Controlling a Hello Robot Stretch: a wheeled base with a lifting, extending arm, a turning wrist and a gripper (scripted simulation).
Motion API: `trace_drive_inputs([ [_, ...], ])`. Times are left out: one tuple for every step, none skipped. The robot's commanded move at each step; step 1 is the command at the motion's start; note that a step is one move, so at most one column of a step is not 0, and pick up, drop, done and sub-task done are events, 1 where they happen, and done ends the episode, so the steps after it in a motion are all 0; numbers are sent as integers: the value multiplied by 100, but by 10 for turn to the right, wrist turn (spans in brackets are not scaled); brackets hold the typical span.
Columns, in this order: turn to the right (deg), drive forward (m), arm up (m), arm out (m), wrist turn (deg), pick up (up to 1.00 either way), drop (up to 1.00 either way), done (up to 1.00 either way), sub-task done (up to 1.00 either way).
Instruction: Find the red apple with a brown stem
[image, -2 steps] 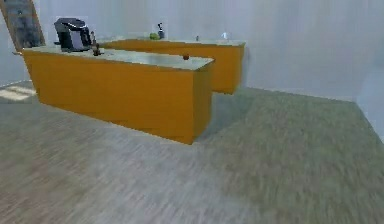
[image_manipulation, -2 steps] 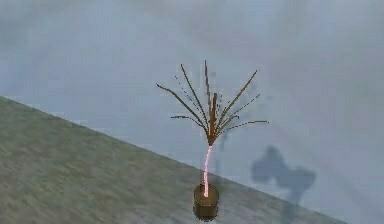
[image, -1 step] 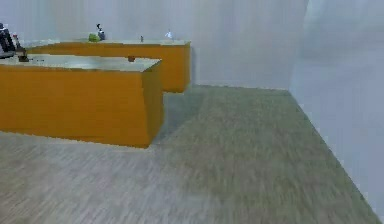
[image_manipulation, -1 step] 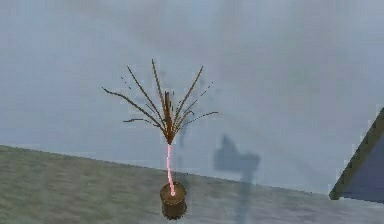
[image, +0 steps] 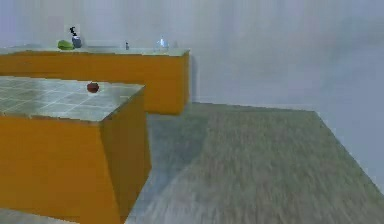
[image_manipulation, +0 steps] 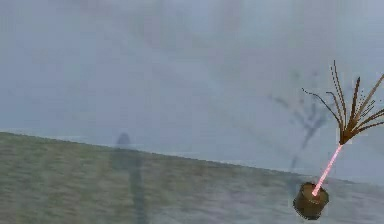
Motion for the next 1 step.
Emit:
trace_drive_inputs([
  [0, 85, 0, 0, 0, 0, 0, 0, 0],
])
